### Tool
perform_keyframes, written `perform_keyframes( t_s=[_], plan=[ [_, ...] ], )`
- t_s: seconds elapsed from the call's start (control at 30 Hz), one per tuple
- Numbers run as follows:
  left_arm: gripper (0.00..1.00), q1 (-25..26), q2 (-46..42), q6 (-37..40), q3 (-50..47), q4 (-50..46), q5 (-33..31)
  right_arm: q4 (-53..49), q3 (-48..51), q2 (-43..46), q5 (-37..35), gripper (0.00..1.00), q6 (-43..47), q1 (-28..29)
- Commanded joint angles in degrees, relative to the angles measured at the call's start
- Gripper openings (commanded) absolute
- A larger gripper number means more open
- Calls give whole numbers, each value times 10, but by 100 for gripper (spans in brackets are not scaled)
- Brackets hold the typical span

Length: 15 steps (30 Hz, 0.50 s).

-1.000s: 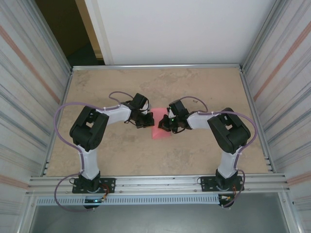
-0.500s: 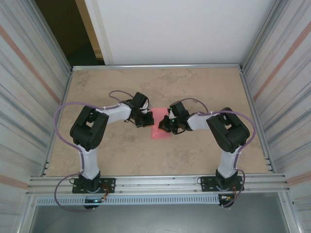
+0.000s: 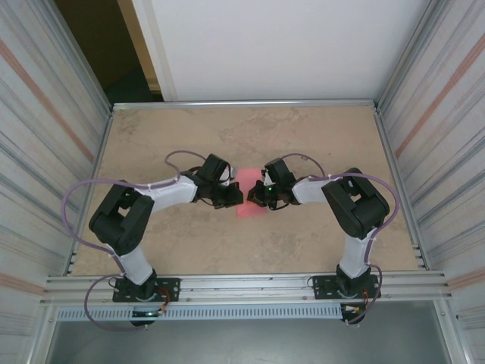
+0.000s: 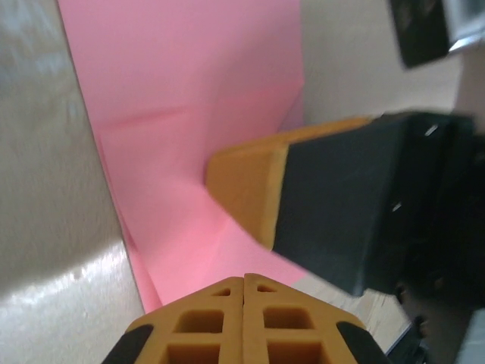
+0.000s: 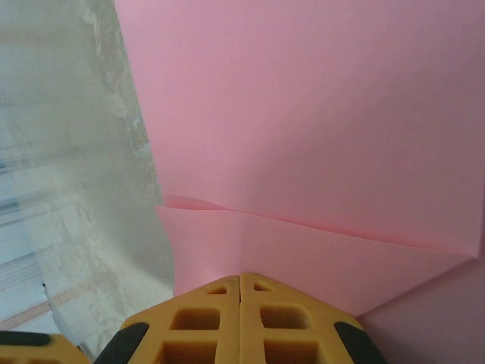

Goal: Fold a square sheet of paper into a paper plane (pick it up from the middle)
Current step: Fold the triangle a second time at the center of the table.

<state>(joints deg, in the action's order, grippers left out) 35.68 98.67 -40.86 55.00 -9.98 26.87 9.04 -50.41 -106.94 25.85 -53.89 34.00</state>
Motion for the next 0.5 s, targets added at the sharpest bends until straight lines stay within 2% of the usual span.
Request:
perform_keyframes(
  t_s=[0.0, 0.17, 0.33, 0.47],
  plan=[
    [4, 4, -2, -23, -14, 24, 18, -74, 21, -46, -47, 0, -11, -4],
    [4, 10, 14, -23, -8, 30, 28, -74, 22, -47, -48, 0, -13, -3],
    [3, 21, 21, -12, -5, 10, -10, -76, 21, -47, -47, 0, -14, -4],
    [4, 23, 30, -7, -4, 7, -11, -81, 20, -49, -48, 0, -14, -4]
  ],
)
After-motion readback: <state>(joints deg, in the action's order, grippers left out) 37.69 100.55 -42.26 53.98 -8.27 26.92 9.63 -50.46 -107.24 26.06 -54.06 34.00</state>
